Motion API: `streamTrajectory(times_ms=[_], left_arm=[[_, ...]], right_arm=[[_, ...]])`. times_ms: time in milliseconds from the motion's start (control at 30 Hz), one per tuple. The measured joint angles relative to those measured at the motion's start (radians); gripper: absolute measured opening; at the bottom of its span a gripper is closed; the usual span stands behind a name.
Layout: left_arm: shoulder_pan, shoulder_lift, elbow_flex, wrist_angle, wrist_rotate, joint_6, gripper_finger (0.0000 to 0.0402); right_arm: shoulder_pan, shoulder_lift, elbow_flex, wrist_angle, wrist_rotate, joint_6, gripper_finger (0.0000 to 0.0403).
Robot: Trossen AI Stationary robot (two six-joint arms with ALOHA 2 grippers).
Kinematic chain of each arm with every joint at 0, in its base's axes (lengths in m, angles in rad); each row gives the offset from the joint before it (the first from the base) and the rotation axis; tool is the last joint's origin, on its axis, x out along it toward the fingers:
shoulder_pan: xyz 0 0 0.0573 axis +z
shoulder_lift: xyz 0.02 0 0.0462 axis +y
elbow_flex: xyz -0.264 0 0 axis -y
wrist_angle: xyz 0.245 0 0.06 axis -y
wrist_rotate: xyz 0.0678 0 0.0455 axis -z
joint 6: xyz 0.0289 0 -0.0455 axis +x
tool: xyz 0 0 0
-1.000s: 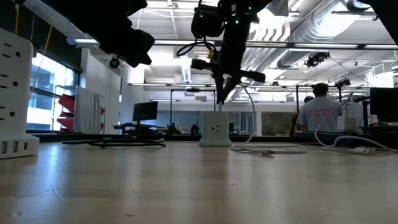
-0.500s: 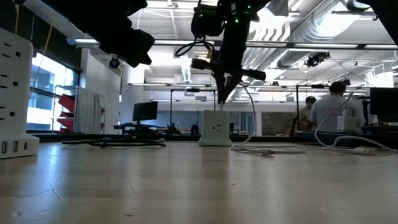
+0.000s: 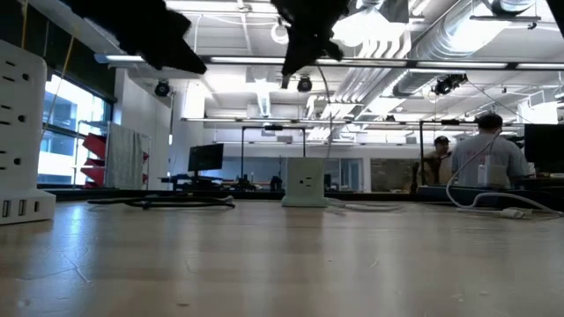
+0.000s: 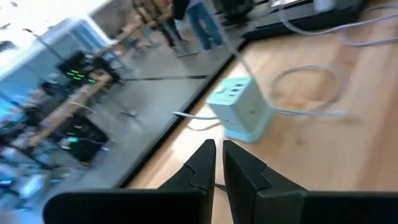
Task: Insert USB
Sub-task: Insert the white charger cable into the light green outlet extension
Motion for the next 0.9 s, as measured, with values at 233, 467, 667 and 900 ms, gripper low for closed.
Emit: streamTrajectory(times_ms=[233, 467, 667, 900], left_arm=[[0.01, -0.156, -0.072, -0.001, 0.149, -0.059, 0.001], [0.174, -0.202, -0.181, 0.432, 0.582, 0.314, 0.0028], [0.311, -0.202, -0.216, 0.614, 0.759, 0.496, 0.0093], [0.412, -0.17, -0.216, 0.648, 0.932, 0.584, 0.0175]], right_arm=[[0.057, -0.065, -0.257, 0.263, -0.304, -0.349, 0.0], [0.082, -0.076, -0.312, 0.327, -0.311, -0.683, 0.0], [0.107, -0.076, -0.312, 0.369, -0.262, -0.8, 0.0], [0.11, -0.076, -0.311, 0.406, -0.246, -0.832, 0.0]])
